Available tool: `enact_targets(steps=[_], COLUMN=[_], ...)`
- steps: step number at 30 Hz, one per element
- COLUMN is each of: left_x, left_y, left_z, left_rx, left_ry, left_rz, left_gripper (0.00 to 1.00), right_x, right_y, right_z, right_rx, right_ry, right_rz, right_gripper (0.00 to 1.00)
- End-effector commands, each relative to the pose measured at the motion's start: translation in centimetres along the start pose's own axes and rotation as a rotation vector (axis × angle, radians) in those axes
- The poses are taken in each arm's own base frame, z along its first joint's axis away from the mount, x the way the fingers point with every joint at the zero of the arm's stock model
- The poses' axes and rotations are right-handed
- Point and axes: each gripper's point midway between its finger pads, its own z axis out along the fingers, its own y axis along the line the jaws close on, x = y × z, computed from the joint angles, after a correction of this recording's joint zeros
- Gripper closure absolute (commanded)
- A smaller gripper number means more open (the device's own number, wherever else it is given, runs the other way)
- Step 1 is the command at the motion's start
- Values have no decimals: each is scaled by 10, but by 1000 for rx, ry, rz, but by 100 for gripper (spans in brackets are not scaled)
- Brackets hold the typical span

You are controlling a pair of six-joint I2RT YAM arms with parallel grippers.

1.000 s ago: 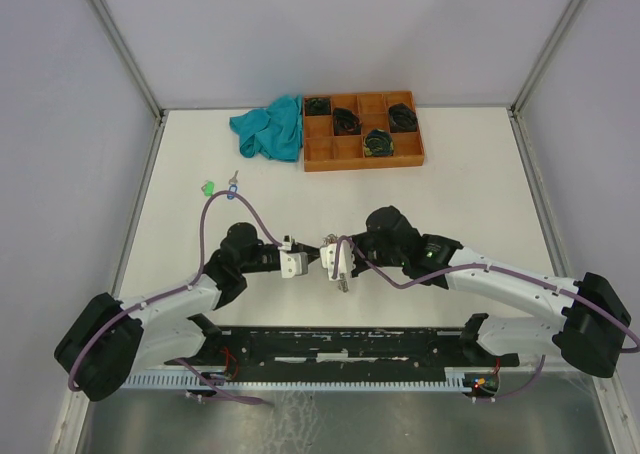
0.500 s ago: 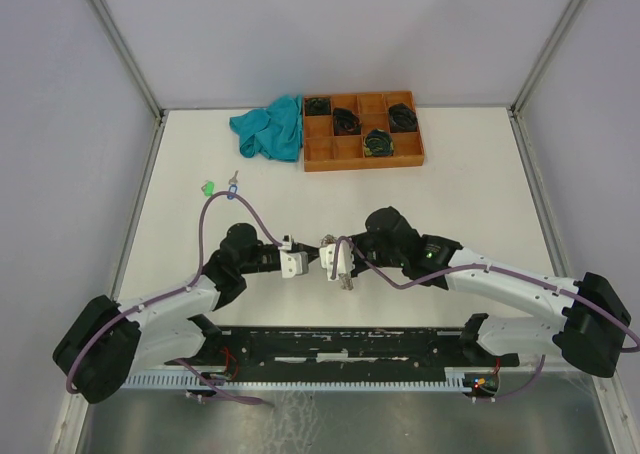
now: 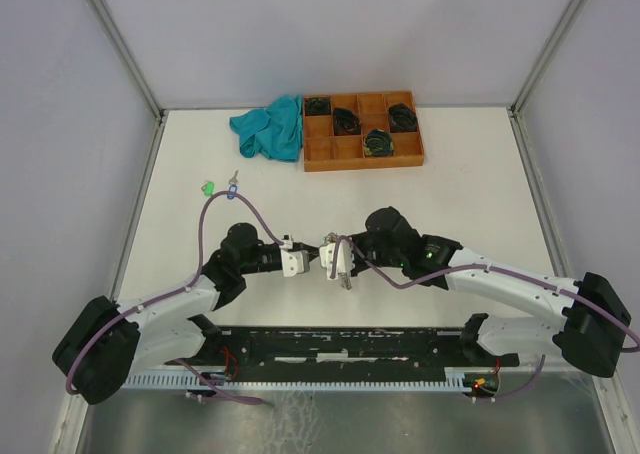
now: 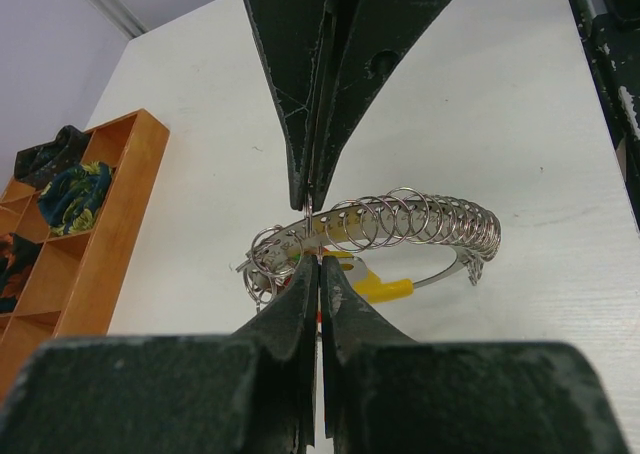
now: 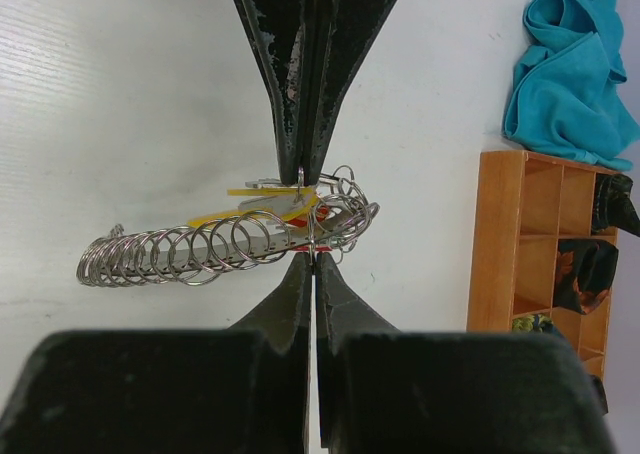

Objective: Put the keys on the keyring

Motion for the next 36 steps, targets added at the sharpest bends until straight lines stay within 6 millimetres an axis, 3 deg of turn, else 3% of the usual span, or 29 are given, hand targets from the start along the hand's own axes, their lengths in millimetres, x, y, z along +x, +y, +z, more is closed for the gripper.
enact_targets(steps=[1, 36], left_x=[-24, -28], left_y=[19, 18], left_z=[2, 7], left_rx=[-40, -19], left_ry=[-50, -82], left_rz=[72, 51], left_gripper=[97, 97], right_x=[-22, -25], right_y=[-23, -20], right_z=[-8, -3], right_rx=[84, 67], right_ry=[-66, -78], right_rz=[-23, -13], right_gripper=[99, 99])
